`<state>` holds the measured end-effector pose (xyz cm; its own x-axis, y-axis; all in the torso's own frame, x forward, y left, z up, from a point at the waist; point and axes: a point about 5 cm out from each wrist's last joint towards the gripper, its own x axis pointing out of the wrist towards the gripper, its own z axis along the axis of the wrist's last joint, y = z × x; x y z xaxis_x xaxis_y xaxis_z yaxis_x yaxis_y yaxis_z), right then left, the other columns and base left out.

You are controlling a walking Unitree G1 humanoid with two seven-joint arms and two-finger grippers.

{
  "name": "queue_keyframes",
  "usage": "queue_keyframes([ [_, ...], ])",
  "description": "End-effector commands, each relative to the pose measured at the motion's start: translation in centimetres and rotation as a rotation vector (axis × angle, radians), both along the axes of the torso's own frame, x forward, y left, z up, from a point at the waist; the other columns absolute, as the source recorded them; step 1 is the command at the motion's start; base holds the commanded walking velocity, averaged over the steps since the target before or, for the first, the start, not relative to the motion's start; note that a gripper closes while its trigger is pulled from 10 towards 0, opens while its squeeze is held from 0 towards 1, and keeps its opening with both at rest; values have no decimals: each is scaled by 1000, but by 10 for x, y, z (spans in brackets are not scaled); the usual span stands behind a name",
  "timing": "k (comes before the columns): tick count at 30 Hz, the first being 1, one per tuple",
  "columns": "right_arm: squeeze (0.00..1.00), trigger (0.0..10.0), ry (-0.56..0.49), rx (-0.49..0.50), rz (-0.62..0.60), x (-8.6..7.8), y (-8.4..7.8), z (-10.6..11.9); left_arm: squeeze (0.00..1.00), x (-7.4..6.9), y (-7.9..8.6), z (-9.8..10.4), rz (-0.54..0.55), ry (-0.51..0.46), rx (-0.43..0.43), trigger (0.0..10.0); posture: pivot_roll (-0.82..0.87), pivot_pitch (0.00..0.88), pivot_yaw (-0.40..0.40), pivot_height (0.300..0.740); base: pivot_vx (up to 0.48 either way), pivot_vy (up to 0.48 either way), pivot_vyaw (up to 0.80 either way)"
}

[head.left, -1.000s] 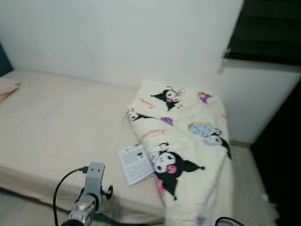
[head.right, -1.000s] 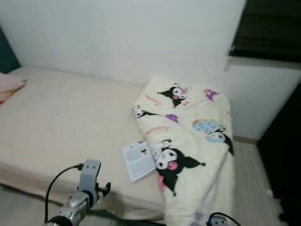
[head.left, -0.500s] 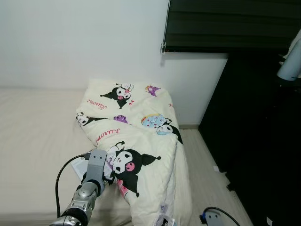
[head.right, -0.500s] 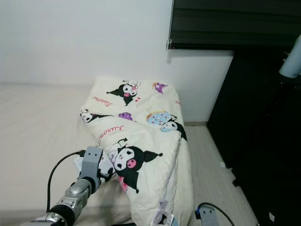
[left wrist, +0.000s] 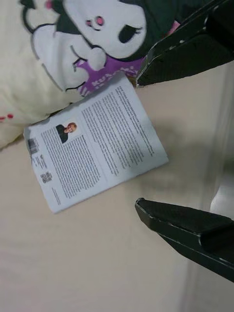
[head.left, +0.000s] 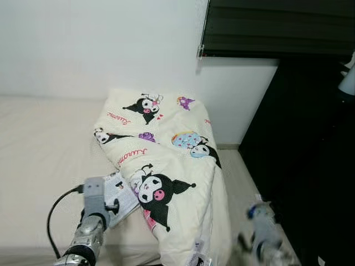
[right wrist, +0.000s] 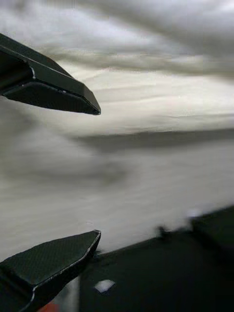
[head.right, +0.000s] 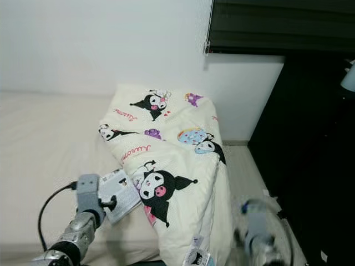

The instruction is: Clean up the room

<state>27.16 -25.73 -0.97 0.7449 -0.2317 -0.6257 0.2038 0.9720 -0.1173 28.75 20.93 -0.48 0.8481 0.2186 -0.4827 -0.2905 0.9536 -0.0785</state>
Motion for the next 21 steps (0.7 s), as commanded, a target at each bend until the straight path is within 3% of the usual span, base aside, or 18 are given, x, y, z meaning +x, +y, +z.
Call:
queue_keyframes([
  [1, 0, 10000, -74, 7, -47, 10, -8, 13, 0, -2, 6, -1, 30, 1, -39, 10000, -104, 0, -57, 700, 0, 0, 0],
  [4, 0, 10000, -225, 88, -87, 33, -14, 41, 0, -1, 12, 2, 65, -26, -84, 10000, -112, 0, -56, 685, 0, 0, 0],
  [6, 0, 10000, -268, 115, -85, 40, -13, 50, 0, -1, 13, 2, 72, -33, -94, 10000, -112, 0, -56, 680, 0, 0, 0],
  [7, 0, 10000, -321, 141, -57, 50, -9, 61, 0, -2, 14, 2, 76, -33, -97, 10000, -113, 0, -56, 675, 0, 0, 0],
  [8, 0, 10000, -321, 141, -57, 50, -9, 61, 0, -2, 14, 2, 76, -33, -97, 10000, -113, 0, -56, 675, 0, 0, 0],
  [11, 0, 10000, -427, 216, 57, 72, 12, 85, 0, -4, 15, 0, 83, -32, -119, 10000, -117, 0, -56, 660, 0, 0, 0],
  [21, 0, 10000, -492, 330, 223, 85, 49, 97, 0, 0, 7, 2, 62, -75, -188, 10000, -116, 0, -62, 625, 0, 0, 0],
])
